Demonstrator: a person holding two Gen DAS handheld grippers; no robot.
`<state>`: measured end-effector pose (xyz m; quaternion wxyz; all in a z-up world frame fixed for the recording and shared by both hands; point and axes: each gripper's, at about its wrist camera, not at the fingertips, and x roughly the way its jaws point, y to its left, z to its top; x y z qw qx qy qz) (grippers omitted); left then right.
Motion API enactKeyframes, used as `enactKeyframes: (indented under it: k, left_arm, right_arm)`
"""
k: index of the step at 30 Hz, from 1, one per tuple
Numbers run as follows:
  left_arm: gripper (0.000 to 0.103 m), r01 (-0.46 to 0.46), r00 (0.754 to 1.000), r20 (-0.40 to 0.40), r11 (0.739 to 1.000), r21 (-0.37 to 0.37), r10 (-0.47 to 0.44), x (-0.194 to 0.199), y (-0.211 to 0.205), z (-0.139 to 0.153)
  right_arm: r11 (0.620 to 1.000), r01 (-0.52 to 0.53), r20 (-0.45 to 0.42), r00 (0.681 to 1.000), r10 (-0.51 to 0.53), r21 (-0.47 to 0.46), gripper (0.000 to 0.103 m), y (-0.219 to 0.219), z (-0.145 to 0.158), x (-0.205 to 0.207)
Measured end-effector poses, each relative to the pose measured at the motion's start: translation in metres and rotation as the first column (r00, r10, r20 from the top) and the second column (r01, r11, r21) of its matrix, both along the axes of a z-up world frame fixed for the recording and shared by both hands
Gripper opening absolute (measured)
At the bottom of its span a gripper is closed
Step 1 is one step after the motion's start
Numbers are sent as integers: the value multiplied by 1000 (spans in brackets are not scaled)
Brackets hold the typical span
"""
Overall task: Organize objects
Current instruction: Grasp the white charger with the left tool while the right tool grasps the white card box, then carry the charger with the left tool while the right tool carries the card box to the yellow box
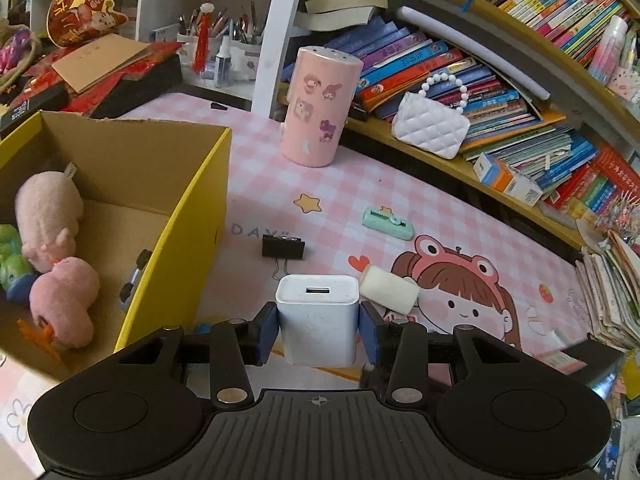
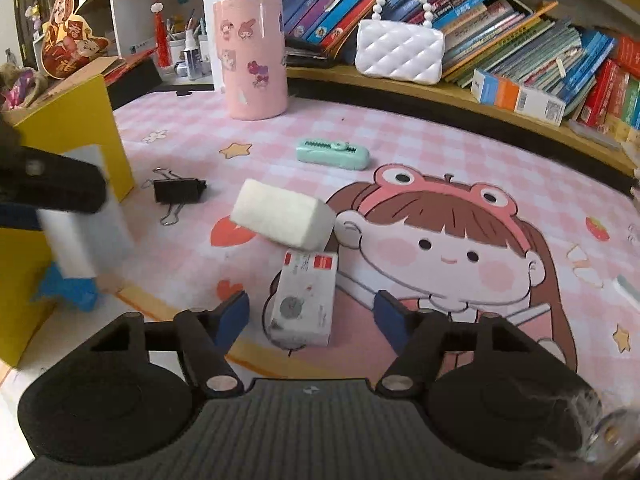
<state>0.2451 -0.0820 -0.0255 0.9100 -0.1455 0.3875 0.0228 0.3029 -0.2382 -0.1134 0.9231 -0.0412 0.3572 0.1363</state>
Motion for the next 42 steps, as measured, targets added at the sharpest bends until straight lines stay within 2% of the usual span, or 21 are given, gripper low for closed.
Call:
enactKeyframes:
  k: [1, 2, 3, 11, 23, 33, 42]
  left_arm:
    - [41, 3, 1000, 3, 1000, -4, -3, -2, 0, 1]
    - [41, 8, 1000, 6, 1000, -7, -8, -5, -1, 3]
    - [41, 12, 1000, 10, 1000, -10, -12, -8, -2, 5]
    - [41, 52, 998, 23, 997, -49, -51, -29, -7, 11]
    - [41, 113, 993, 28, 987, -112, -111, -84, 4, 11]
    - [41, 160, 987, 29, 975, -156, -157, -133, 41, 7]
    - [41, 151, 989, 36, 970, -192, -146, -175, 105, 7]
  right_arm:
    - [1000, -6, 11, 1000, 7, -1, 47, 1, 0, 1]
    - [1000, -17, 17, 1000, 17, -2, 31, 1, 1, 1]
    - [1000, -26, 15, 1000, 26, 3, 28, 0, 2, 2]
    - [998, 11, -15, 1000, -10, 67, 28, -21, 20, -26]
    - [994, 54, -40, 998, -50, 96, 28, -40, 56, -114]
    - [995, 74, -60, 996, -70, 69, 28, -13, 67, -187]
    - [995, 90, -39, 995, -88, 46, 28, 37, 79, -228]
